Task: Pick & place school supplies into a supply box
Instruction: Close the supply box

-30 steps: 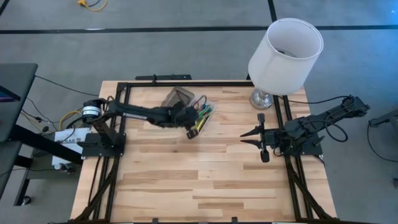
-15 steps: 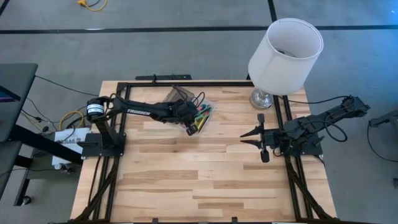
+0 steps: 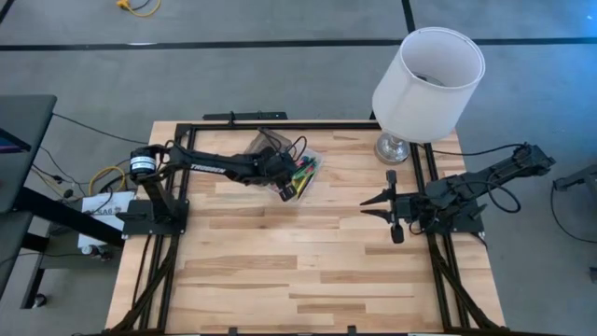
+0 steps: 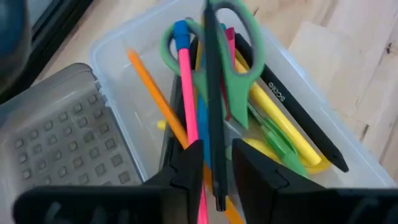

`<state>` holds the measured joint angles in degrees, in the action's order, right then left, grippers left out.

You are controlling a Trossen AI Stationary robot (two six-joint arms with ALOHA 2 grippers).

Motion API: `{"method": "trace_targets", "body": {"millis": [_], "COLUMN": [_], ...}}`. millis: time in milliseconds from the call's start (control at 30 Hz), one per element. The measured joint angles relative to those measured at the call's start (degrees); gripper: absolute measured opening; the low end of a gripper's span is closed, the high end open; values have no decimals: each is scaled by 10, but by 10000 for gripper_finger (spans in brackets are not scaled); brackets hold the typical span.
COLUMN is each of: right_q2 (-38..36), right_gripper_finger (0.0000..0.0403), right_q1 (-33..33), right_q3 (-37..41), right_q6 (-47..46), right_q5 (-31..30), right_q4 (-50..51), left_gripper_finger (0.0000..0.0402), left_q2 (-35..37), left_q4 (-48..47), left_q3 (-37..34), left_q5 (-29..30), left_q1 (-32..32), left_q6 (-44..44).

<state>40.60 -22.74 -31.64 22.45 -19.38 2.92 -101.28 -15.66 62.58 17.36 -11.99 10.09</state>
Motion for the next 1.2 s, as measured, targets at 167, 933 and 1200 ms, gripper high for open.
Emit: {"method": "trace_targets", "body": {"millis": [167,933,1200], "right_q2": [0,98,112], "right_gripper_finger": [71,71,71], "right_q1": [0,0,0], "right_q3": [0,1,0], "right_q6": [0,-2,0], "right_q5": [0,-2,-2], "right_q4": [0,-63,-75], "left_gripper_finger": [116,116,110], "left_q2": [0,34,-9], "left_q4": [-5,-176,-150], "left_q3": [0,36,35], "left_q5": [1,55,51], "left_q1": [0,-75,-138], "left_q6": [0,-188,-206]}}
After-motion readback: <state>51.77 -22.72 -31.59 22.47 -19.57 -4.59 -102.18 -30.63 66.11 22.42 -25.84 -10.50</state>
